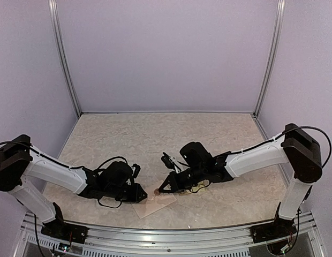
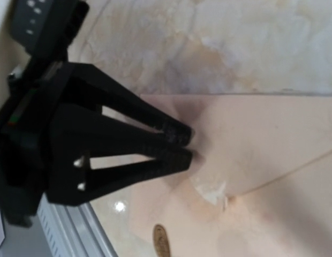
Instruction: Place the letter into the envelope and seal it
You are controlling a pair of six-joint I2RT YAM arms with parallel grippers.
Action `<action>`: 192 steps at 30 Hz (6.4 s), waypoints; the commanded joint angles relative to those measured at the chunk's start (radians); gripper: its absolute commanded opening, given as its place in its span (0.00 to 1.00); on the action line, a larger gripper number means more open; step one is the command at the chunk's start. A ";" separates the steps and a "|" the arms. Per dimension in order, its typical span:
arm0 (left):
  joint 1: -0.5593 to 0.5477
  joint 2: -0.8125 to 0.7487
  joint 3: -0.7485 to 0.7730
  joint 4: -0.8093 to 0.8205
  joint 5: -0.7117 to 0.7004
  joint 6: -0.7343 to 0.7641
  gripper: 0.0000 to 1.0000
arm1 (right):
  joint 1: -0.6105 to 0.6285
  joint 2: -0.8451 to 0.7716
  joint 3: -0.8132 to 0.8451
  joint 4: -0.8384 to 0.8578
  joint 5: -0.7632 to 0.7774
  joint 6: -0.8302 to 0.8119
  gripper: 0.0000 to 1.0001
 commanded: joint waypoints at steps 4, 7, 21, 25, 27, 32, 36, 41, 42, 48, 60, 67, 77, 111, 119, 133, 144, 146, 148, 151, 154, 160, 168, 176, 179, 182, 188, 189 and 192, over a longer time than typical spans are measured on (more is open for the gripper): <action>-0.009 0.013 -0.027 -0.048 -0.022 -0.003 0.17 | 0.017 0.097 0.063 0.045 -0.058 0.008 0.00; -0.011 0.010 -0.030 -0.048 -0.021 -0.007 0.17 | 0.018 0.125 0.076 0.058 -0.076 0.010 0.00; -0.018 0.017 -0.034 -0.044 -0.022 -0.014 0.17 | 0.020 0.195 0.086 0.096 -0.084 0.021 0.00; -0.020 0.020 -0.033 -0.043 -0.021 -0.015 0.17 | 0.019 0.209 0.091 0.093 -0.077 0.027 0.00; -0.021 0.019 -0.034 -0.044 -0.022 -0.015 0.17 | 0.019 0.215 0.094 0.093 -0.075 0.027 0.00; -0.023 0.019 -0.039 -0.042 -0.022 -0.017 0.16 | 0.019 0.222 0.095 0.082 -0.056 0.028 0.00; -0.023 0.018 -0.039 -0.042 -0.021 -0.017 0.17 | 0.019 0.227 0.092 0.085 -0.051 0.032 0.00; -0.023 0.019 -0.039 -0.043 -0.022 -0.017 0.16 | 0.019 0.231 0.103 0.073 -0.034 0.035 0.00; -0.023 0.020 -0.038 -0.044 -0.022 -0.018 0.16 | 0.019 0.233 0.105 0.062 -0.030 0.033 0.00; -0.024 0.019 -0.035 -0.044 -0.022 -0.015 0.16 | 0.018 0.248 0.112 0.027 -0.024 0.034 0.00; -0.027 0.015 -0.025 -0.049 -0.049 -0.011 0.16 | 0.018 0.261 0.120 -0.001 -0.022 0.030 0.00; -0.033 -0.018 0.015 -0.047 -0.067 0.000 0.17 | 0.019 0.266 0.122 -0.015 -0.013 0.030 0.00; -0.040 -0.034 0.034 0.045 -0.010 0.019 0.12 | 0.019 0.273 0.132 -0.026 -0.013 0.030 0.00; -0.063 0.143 -0.058 0.117 0.045 -0.059 0.03 | 0.017 0.149 0.092 -0.127 0.106 0.027 0.25; -0.064 0.055 -0.033 0.111 0.017 -0.038 0.03 | 0.018 0.113 0.074 -0.048 0.049 0.018 0.00; -0.017 -0.130 -0.065 0.018 -0.067 -0.004 0.06 | 0.035 0.156 0.157 -0.013 -0.023 -0.024 0.00; -0.037 0.019 -0.089 0.075 -0.057 0.004 0.03 | 0.039 0.237 0.214 -0.009 -0.074 -0.015 0.00; -0.038 0.033 -0.101 0.076 -0.057 0.004 0.03 | 0.042 0.251 0.216 -0.007 -0.082 -0.011 0.00; -0.041 0.040 -0.110 0.077 -0.058 0.003 0.03 | 0.041 0.258 0.214 -0.007 -0.086 -0.007 0.00; -0.043 0.044 -0.114 0.076 -0.059 0.001 0.03 | 0.042 0.263 0.208 -0.009 -0.085 -0.005 0.00; -0.043 0.043 -0.114 0.073 -0.062 -0.001 0.03 | 0.042 0.267 0.203 -0.017 -0.078 -0.001 0.00; -0.043 0.044 -0.114 0.068 -0.063 -0.001 0.03 | 0.041 0.276 0.189 -0.028 -0.058 0.019 0.00; -0.043 0.044 -0.111 0.062 -0.062 0.002 0.03 | 0.036 0.288 0.177 -0.043 -0.042 0.034 0.00; -0.043 0.043 -0.111 0.058 -0.065 0.002 0.03 | 0.033 0.290 0.167 -0.051 -0.027 0.041 0.00; -0.043 0.045 -0.111 0.056 -0.067 0.004 0.03 | 0.026 0.291 0.152 -0.052 -0.014 0.057 0.00; -0.042 0.045 -0.115 0.058 -0.067 0.004 0.03 | 0.017 0.286 0.131 -0.057 0.006 0.072 0.00; -0.043 0.047 -0.118 0.061 -0.066 0.007 0.03 | 0.000 0.271 0.091 -0.062 0.037 0.101 0.00; -0.043 0.045 -0.117 0.059 -0.066 0.007 0.02 | -0.004 0.270 0.086 -0.064 0.041 0.104 0.00; -0.043 0.043 -0.117 0.055 -0.066 0.008 0.02 | -0.009 0.263 0.072 -0.064 0.050 0.113 0.00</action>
